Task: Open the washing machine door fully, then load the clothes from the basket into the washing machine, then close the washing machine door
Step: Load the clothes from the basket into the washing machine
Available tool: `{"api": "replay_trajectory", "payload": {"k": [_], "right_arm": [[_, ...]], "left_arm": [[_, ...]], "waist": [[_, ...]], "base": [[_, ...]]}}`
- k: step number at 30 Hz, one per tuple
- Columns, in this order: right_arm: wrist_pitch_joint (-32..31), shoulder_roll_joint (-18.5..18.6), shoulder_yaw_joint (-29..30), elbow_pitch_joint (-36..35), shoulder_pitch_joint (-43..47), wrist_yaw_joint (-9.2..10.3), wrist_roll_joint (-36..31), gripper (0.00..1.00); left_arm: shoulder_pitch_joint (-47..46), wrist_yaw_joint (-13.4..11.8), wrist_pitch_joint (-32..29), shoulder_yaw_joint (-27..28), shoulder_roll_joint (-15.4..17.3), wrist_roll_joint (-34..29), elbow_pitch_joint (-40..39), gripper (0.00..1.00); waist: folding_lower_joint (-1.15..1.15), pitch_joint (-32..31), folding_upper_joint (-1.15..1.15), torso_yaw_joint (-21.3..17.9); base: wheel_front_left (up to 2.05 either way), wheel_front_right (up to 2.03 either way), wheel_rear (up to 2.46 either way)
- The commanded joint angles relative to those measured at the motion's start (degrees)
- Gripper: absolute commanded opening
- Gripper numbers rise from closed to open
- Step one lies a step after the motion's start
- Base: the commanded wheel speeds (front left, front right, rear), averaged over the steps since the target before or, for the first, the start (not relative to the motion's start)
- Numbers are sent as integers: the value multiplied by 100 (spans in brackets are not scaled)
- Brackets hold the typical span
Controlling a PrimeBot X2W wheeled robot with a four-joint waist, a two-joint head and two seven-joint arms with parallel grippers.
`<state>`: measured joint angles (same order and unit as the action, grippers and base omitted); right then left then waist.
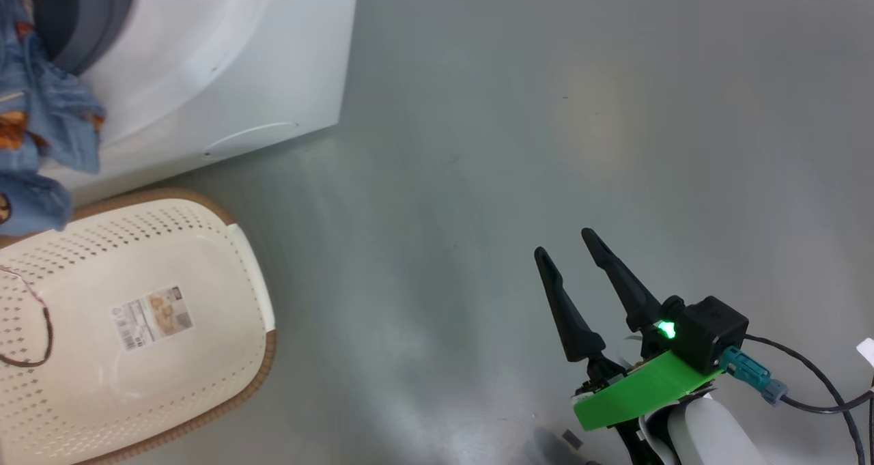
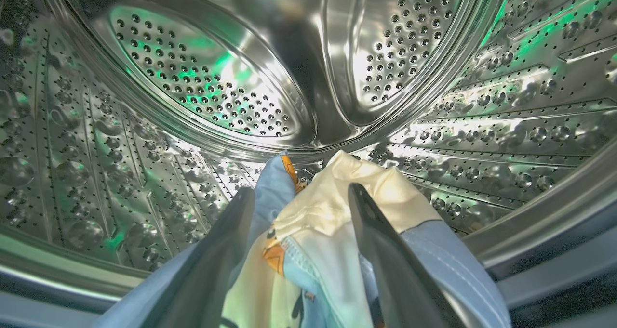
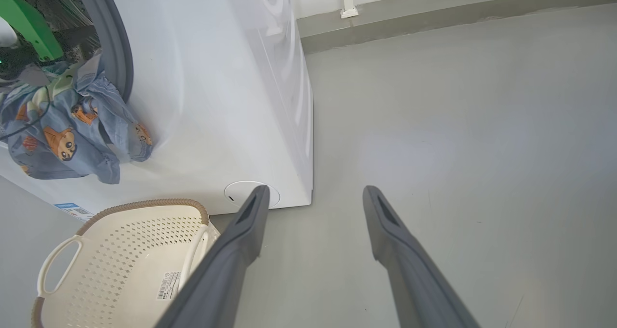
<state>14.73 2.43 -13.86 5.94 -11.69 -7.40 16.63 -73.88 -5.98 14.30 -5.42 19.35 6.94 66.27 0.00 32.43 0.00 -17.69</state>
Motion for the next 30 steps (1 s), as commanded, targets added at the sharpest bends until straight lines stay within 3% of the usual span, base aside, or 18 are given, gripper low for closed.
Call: {"api": "replay_trajectory", "payload": {"k": [1, 19, 30], "right_arm": [[27, 44, -78, -96, 114, -9, -85, 100], [27, 44, 253, -72, -71, -9, -413, 100], [27, 44, 457, -101, -108, -9, -560, 100]], "left_arm": [[111, -66, 66, 40, 203, 59, -178, 100], [1460, -51, 69, 103, -572, 405, -1521, 100], [2974, -123, 70, 139, -907, 594, -3091, 100]], "waist": [[0, -63, 0, 95], [0, -172, 0, 791], [0, -120, 0, 1156]], "base": [[0, 0, 0], [0, 0, 0], [0, 0, 0]]}}
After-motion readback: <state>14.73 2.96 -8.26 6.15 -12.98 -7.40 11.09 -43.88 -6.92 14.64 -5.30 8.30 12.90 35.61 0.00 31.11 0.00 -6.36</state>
